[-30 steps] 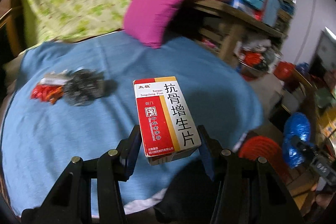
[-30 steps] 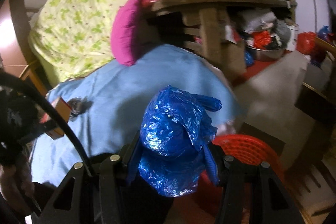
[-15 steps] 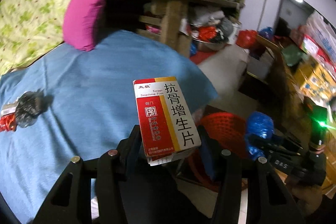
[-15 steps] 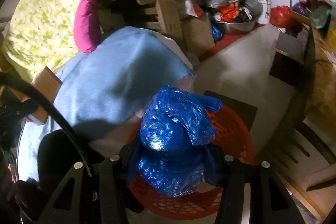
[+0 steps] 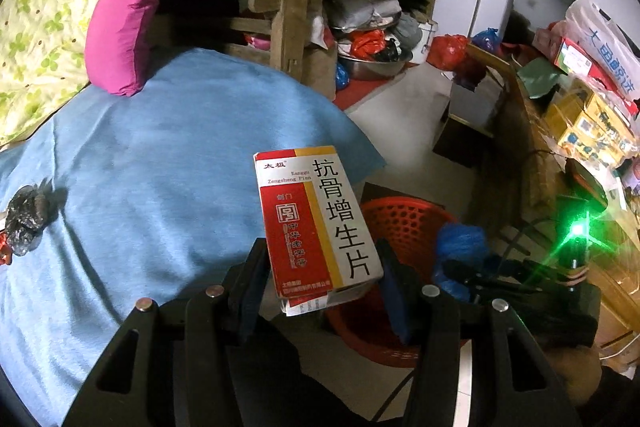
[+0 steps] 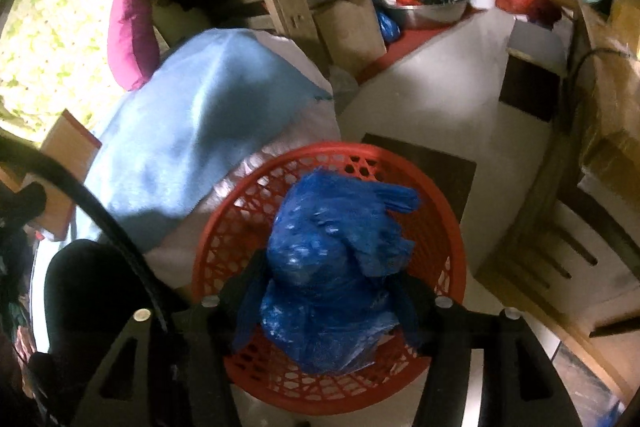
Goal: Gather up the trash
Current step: 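Open the right tool over the basket while the left tool releases the medicine box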
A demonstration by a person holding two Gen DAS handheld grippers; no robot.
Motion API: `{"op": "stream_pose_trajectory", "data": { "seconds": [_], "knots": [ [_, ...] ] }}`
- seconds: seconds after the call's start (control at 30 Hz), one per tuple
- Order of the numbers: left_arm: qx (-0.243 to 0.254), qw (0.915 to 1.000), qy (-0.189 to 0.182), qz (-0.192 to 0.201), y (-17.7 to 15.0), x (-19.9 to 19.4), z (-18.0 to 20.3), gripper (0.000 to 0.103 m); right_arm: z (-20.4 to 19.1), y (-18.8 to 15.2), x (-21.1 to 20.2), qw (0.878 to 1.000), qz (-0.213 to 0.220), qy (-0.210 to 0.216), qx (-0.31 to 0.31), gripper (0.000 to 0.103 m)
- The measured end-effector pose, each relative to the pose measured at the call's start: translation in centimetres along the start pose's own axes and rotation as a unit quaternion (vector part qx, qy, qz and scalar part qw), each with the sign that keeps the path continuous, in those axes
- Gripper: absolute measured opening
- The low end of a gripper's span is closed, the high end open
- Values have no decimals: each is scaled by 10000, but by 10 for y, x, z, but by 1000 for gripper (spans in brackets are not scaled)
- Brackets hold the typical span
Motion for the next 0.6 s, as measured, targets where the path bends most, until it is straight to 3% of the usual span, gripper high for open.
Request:
{"op": "stream_pose_trajectory", "data": {
  "seconds": [0.07,0.37,0.6],
  "knots": [
    [41,10000,-36,-27,-1,2,4,54,3,0,-1,10000,29,-66,23,75],
    [103,9996,-197,-150,-2,13,17,54,11,9,-14,9994,302,-114,154,76],
    [227,9971,-582,-434,-4,34,47,55,23,14,-31,9977,580,-207,270,76]
  ]
}}
Point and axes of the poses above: each gripper's, at about its wrist camera, not at the fingertips, and x roughly the way its jaws point, z to its right, y to its top, the point moved 10 cm from there along x, roughly the way its jaws point, and after that the axes turned 3 degrees about -z, right-handed, at the moved point
